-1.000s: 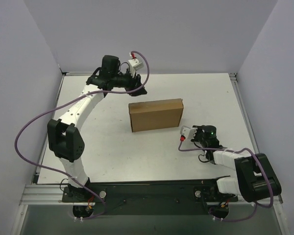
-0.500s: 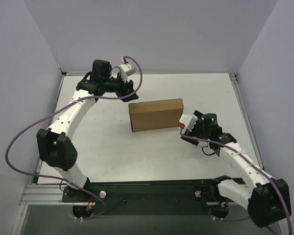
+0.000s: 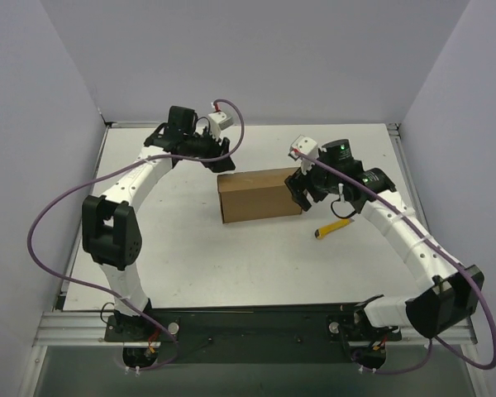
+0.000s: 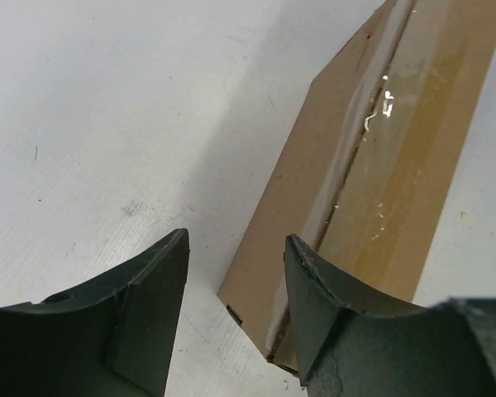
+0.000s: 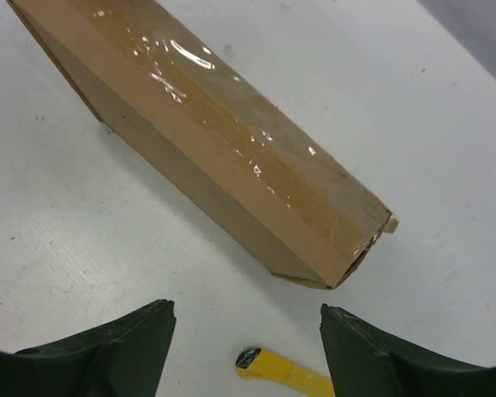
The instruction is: Unpack the express box
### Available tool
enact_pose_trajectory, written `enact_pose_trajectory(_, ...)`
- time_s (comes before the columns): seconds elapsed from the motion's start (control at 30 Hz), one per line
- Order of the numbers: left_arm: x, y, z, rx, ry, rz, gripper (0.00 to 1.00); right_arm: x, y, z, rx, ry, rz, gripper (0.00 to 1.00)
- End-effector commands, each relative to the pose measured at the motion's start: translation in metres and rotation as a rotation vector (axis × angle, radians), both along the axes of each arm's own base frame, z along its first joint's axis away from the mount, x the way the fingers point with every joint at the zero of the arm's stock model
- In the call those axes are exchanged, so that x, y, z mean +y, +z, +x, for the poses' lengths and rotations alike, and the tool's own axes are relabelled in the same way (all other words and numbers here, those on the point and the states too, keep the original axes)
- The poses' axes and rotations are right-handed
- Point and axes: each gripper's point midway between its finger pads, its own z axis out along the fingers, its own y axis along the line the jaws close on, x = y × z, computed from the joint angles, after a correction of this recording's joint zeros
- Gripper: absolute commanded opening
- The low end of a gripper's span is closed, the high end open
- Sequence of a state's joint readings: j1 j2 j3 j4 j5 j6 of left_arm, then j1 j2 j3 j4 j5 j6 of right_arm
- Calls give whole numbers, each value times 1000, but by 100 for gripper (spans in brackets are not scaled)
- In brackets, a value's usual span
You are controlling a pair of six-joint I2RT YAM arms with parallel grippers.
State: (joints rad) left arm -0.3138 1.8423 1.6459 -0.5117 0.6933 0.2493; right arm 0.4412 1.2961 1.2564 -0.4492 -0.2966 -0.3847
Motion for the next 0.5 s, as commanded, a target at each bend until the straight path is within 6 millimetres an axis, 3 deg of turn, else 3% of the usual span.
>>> enact_pose_trajectory(0.0, -1, 17, 23, -53, 51, -14, 59, -4, -25, -12, 119, -53, -25, 65)
enact_pose_trajectory(0.1, 7, 3, 30, -50, 96, 33, 58, -13, -37, -16, 102, -47, -71, 51)
enact_pose_trajectory(0.2, 10, -10, 22, -47, 63, 70, 58, -12, -52, -17, 122, -52, -67, 47)
enact_pose_trajectory(0.23, 8, -14, 16, -40, 33, 78, 58, -9, -59, -10, 116, -63, -61, 46)
enact_pose_trajectory(0.3, 2, -25, -8, -4, -61, 111, 57, -5, -67, 4, 85, -84, -50, 45)
enact_pose_trajectory(0.37, -4, -23, -30, 18, -129, 112, 56, -8, -79, 18, 61, -113, -80, 45)
enact_pose_trajectory(0.4, -10, -28, -52, 58, -201, 95, 56, -6, -80, 27, 34, -115, -84, 45)
enact_pose_trajectory(0.47, -13, -15, -77, 50, -254, 56, 55, -8, -90, 37, 28, -105, -131, 45)
